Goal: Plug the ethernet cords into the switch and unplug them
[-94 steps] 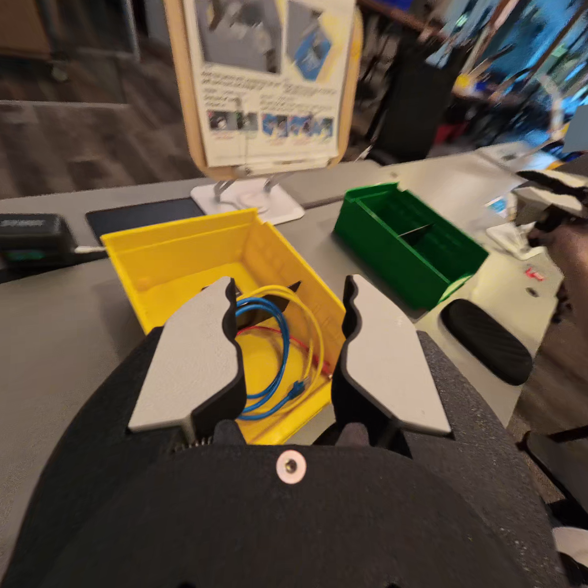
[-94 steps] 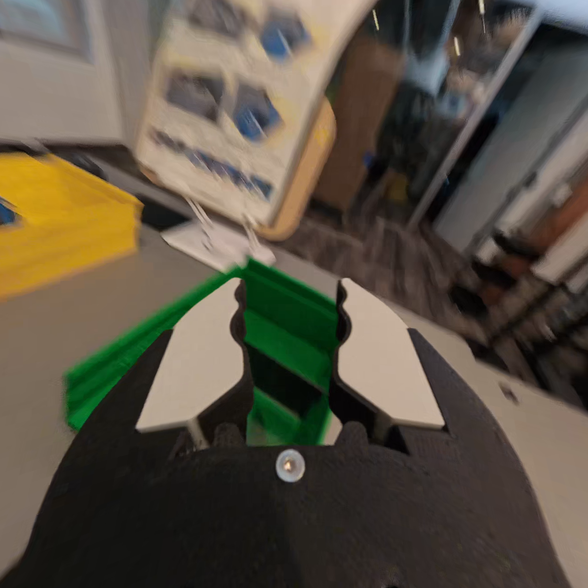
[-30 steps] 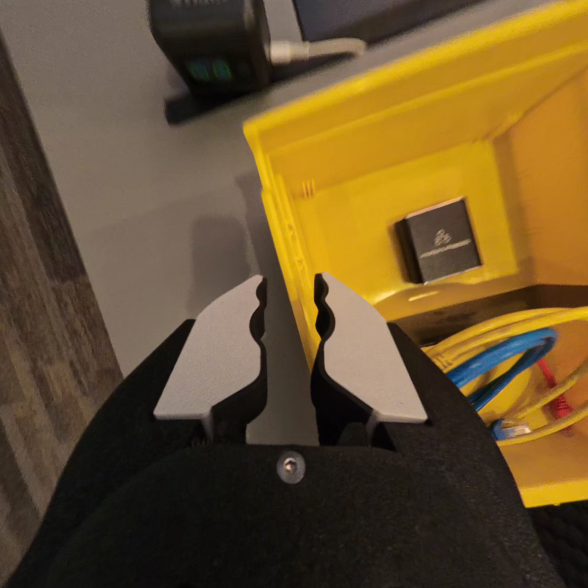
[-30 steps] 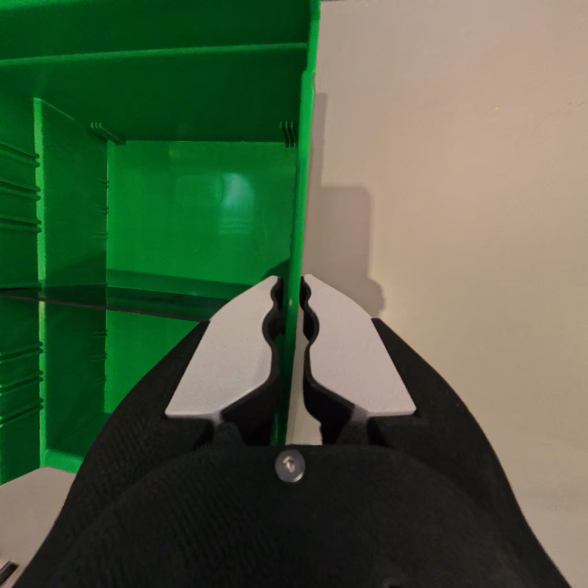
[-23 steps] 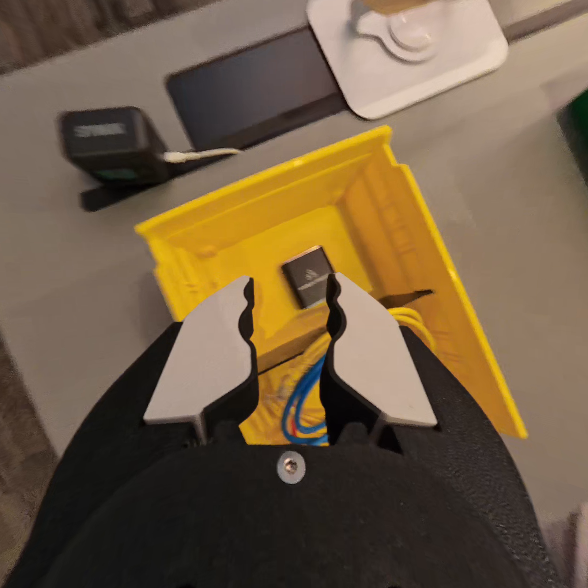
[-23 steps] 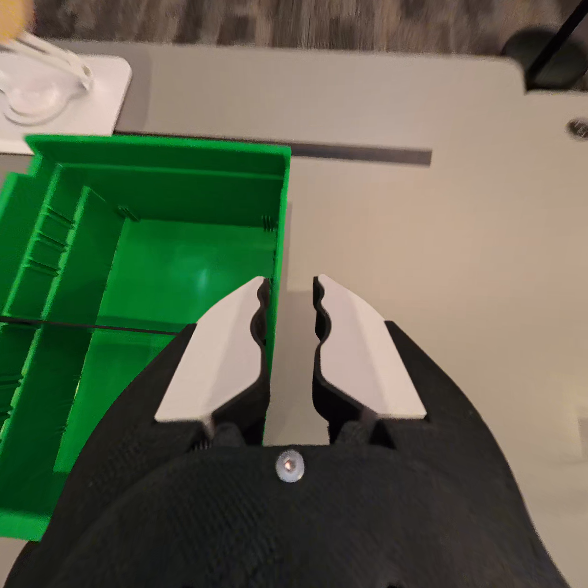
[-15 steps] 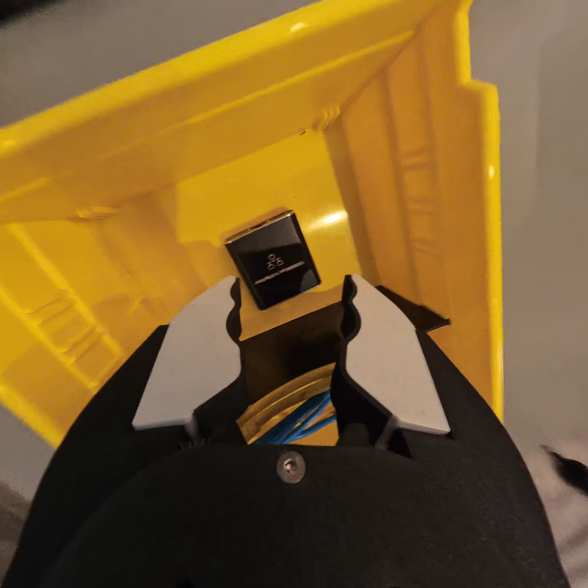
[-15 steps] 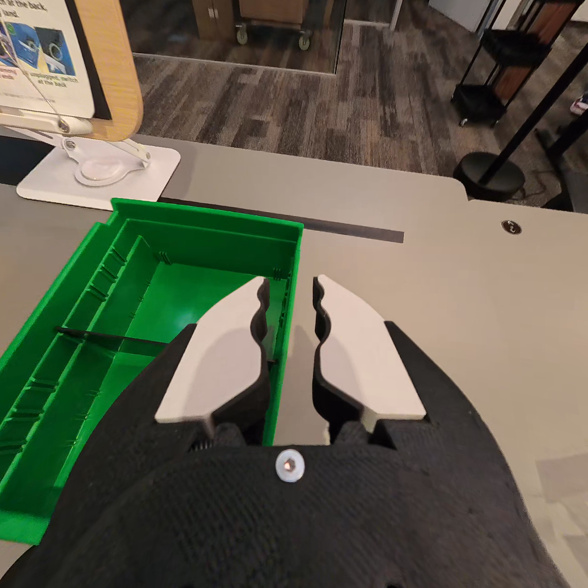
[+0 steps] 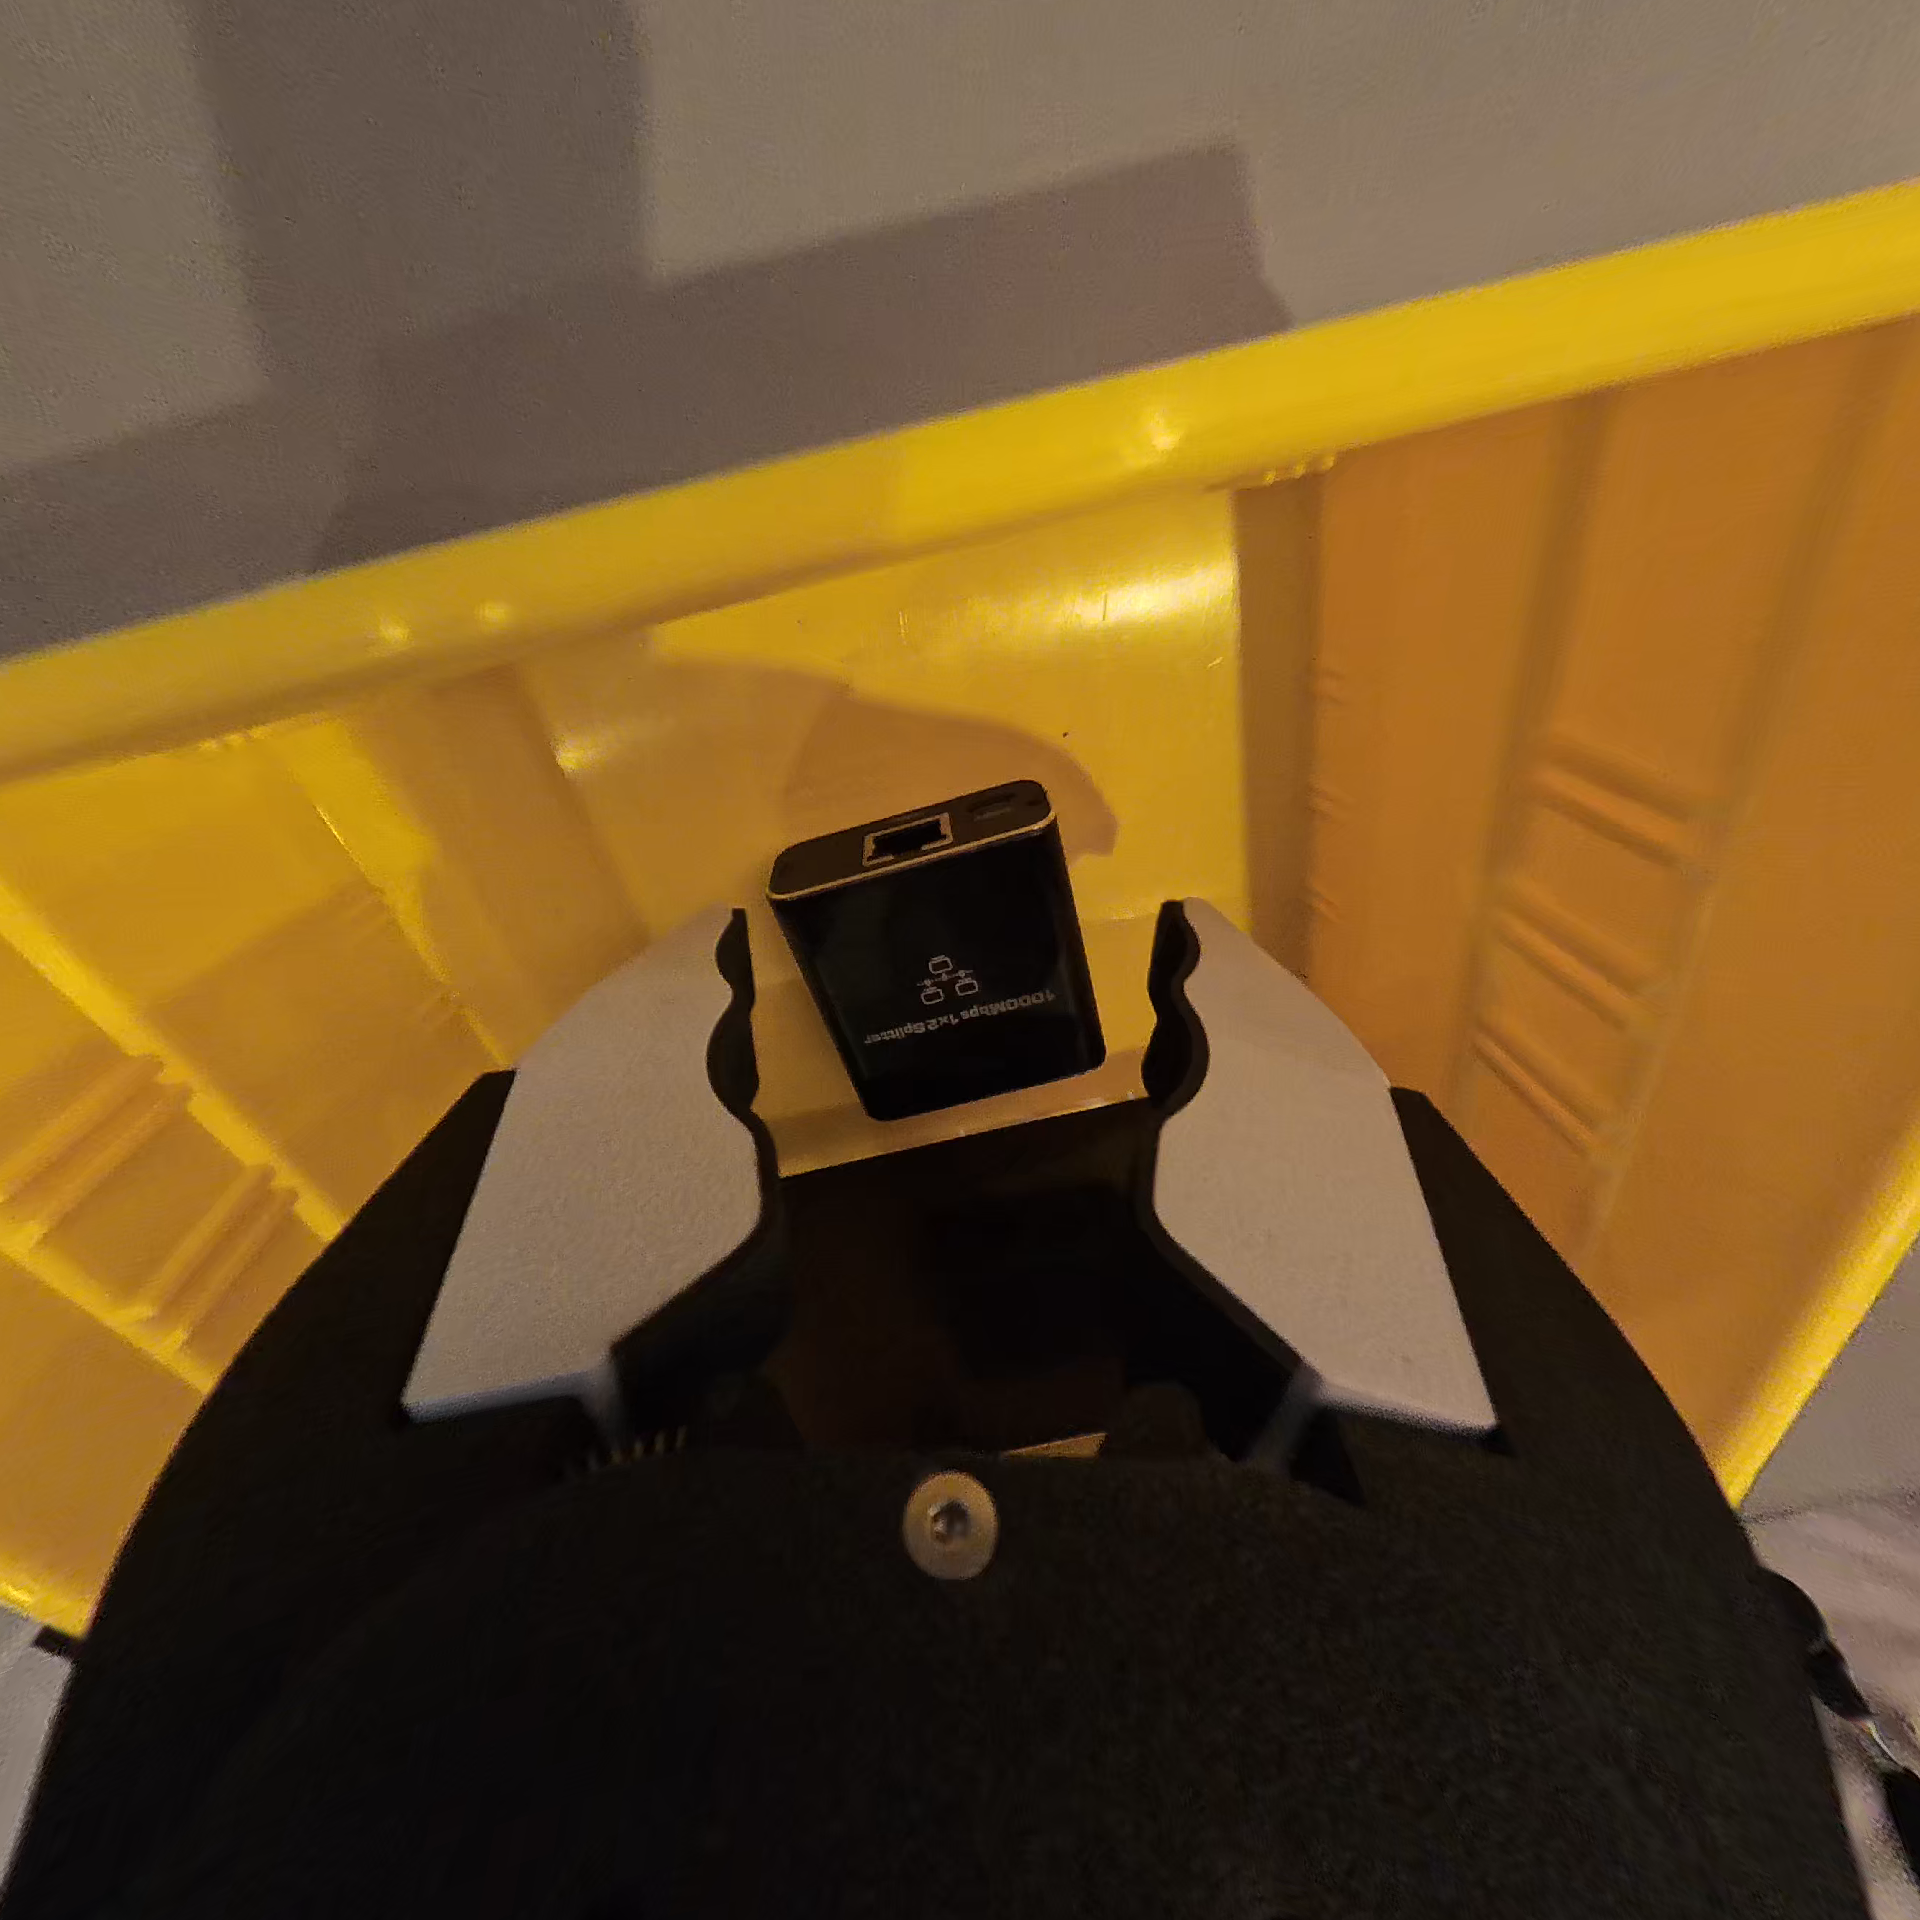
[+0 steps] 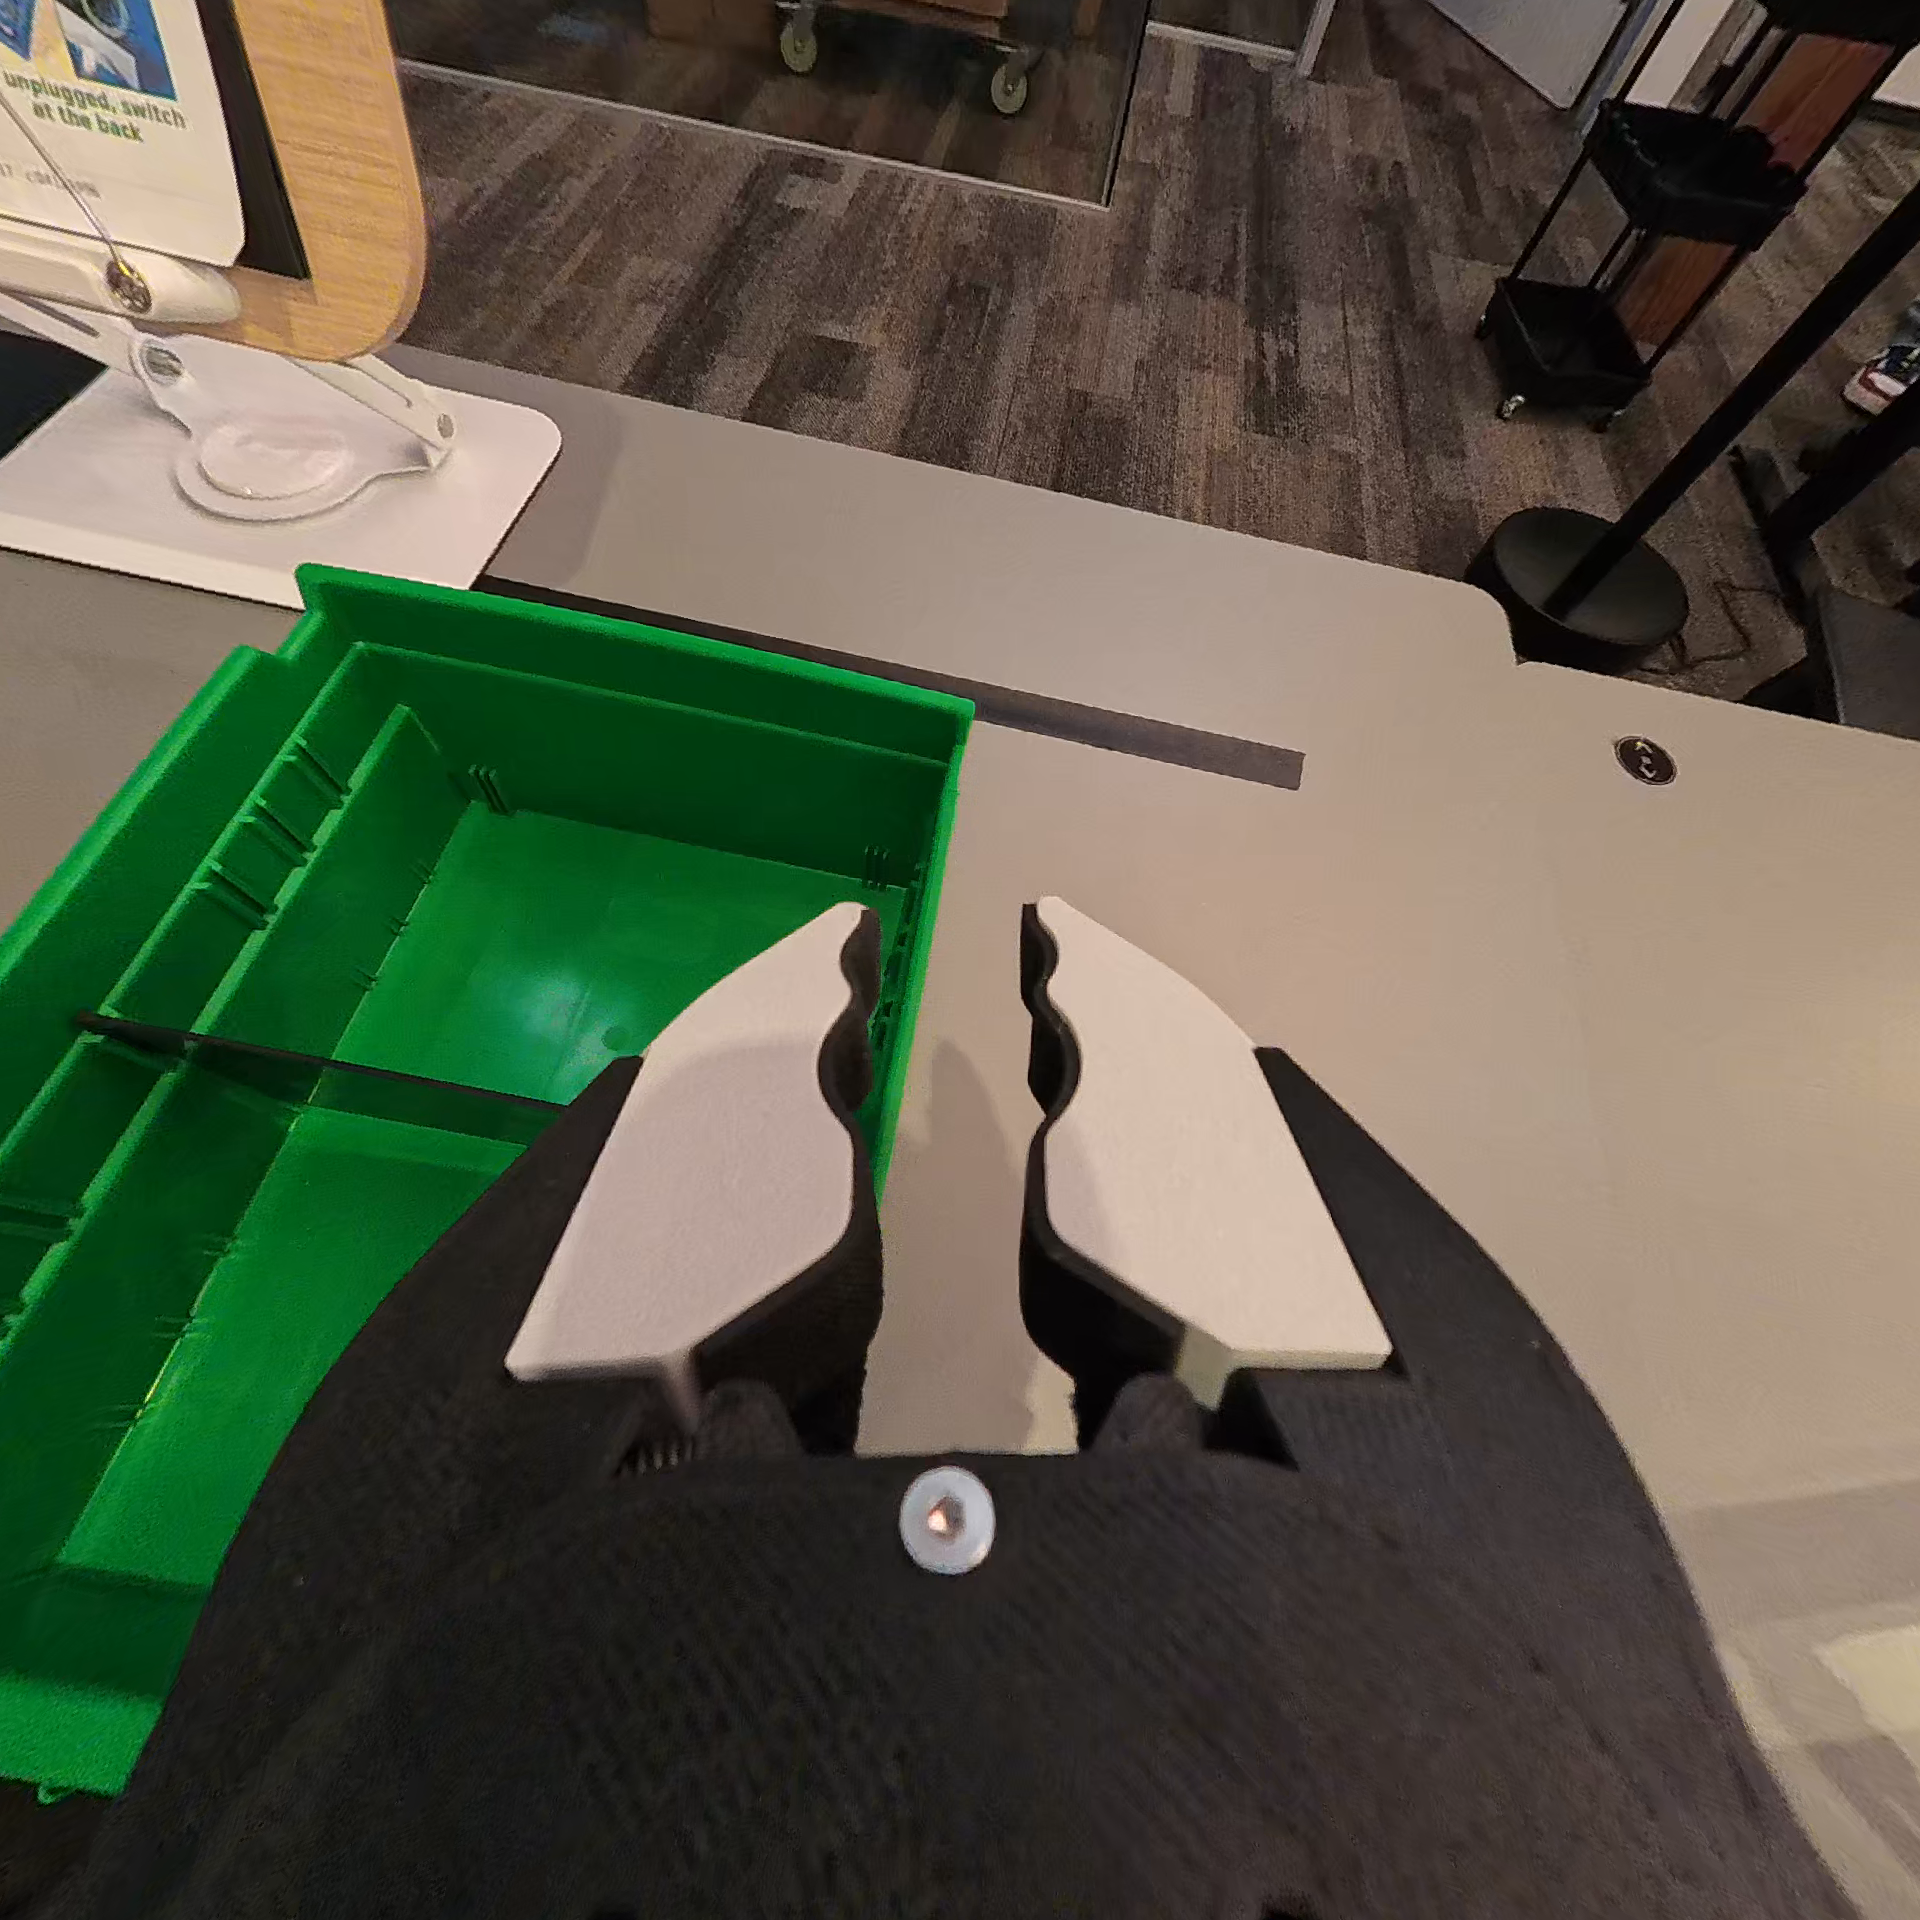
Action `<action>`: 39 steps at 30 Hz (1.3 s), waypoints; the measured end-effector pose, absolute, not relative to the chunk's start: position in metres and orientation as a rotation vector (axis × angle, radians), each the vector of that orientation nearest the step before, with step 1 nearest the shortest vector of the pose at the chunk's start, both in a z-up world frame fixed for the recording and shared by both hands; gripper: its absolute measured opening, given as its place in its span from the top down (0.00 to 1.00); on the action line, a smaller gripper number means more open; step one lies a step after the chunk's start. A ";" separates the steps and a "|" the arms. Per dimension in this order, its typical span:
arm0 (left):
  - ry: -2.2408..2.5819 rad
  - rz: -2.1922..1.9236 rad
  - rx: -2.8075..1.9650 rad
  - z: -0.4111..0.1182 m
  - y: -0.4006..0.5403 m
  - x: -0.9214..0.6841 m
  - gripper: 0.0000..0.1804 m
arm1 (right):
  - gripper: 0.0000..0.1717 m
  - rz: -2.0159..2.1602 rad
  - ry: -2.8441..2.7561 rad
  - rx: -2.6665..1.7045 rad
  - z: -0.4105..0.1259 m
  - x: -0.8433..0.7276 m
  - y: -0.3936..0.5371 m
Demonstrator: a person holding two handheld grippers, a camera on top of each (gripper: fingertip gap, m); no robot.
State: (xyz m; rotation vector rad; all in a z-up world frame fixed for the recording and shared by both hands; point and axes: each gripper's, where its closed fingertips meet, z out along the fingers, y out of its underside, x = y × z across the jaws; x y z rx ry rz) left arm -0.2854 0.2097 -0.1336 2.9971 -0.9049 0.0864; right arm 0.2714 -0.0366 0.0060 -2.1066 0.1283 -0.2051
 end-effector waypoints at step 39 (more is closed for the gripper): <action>-2.817 0.010 1.556 -0.139 0.188 -0.278 0.53 | 0.86 -0.442 0.069 -2.235 -0.029 0.301 -0.055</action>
